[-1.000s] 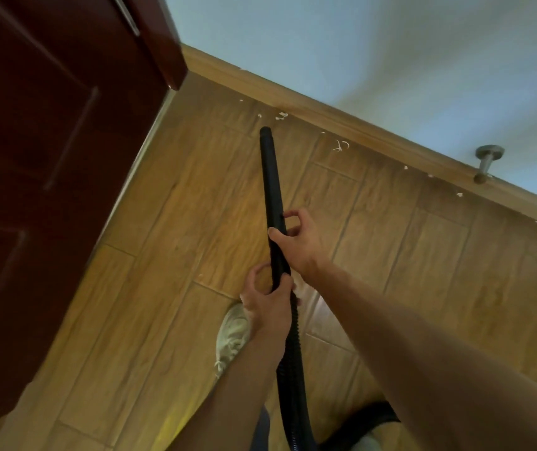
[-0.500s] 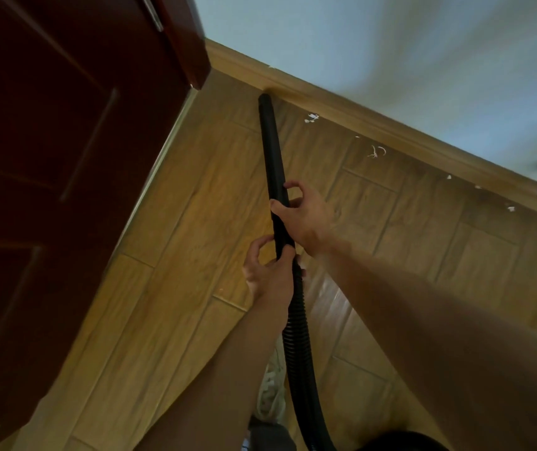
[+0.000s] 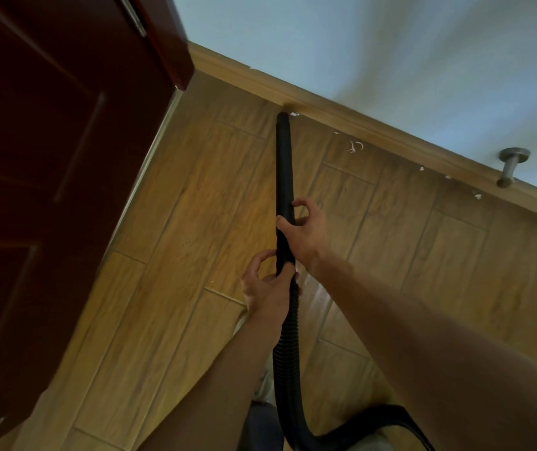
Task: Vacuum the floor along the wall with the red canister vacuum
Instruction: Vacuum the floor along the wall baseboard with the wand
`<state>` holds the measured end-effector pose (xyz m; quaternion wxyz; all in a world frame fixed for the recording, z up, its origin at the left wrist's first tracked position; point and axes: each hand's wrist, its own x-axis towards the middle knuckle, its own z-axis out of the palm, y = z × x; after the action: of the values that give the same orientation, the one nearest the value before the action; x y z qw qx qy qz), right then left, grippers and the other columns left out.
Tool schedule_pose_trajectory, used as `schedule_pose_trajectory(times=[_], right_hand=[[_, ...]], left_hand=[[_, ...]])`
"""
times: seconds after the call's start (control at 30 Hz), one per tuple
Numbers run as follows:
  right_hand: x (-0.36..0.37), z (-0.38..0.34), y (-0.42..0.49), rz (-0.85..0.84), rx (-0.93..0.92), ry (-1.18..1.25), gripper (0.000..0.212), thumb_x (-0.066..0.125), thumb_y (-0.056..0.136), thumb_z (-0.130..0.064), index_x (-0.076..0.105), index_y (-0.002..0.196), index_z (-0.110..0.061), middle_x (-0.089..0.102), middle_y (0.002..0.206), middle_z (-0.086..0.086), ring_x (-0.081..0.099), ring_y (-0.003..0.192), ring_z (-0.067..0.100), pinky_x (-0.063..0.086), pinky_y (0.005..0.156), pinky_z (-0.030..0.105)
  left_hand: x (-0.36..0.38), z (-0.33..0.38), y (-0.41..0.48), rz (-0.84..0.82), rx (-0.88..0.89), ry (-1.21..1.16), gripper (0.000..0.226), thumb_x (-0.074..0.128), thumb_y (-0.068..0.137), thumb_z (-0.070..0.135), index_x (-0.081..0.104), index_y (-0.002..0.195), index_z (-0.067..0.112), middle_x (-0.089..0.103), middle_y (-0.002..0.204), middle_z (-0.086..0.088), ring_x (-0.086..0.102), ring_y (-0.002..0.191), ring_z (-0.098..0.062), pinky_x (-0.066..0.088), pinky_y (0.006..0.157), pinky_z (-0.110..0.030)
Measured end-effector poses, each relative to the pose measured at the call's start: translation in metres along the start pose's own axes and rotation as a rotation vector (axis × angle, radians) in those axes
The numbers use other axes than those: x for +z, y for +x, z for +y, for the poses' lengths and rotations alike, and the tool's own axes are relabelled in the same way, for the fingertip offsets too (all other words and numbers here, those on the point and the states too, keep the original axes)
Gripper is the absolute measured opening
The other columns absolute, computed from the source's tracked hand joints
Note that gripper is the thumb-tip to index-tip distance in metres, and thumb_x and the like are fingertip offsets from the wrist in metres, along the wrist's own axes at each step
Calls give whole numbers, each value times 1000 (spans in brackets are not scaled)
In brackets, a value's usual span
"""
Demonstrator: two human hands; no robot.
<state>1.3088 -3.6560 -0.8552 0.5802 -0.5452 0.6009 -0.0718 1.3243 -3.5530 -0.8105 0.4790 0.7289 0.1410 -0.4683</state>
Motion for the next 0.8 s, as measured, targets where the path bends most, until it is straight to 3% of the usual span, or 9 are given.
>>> schedule_pose_trajectory(times=[0.33,0.57,0.8], right_hand=[[-27,14,-20,97,59,61,33,72,90,-21,54,118,-20,67,80,2,70,70,15,63,73,44],[-45,36,-34,153,132,107,34,72,88,-28,52,115,-24,71,93,14,72,76,25,63,71,48],[-68,53,-43,193,188,171,31,71,89,-25,51,112,-26,72,92,14,73,78,28,62,72,51]], left_hand=[[1,-10,-17,-89,25,109,24,73,85,14,66,102,30,72,72,-22,64,54,-30,54,55,-36],[8,-28,-27,-130,28,189,27,75,83,12,67,104,29,73,73,-15,65,55,-26,54,54,-35],[22,-42,-40,-165,48,264,31,75,82,14,67,105,32,74,74,-14,66,61,-27,58,60,-42]])
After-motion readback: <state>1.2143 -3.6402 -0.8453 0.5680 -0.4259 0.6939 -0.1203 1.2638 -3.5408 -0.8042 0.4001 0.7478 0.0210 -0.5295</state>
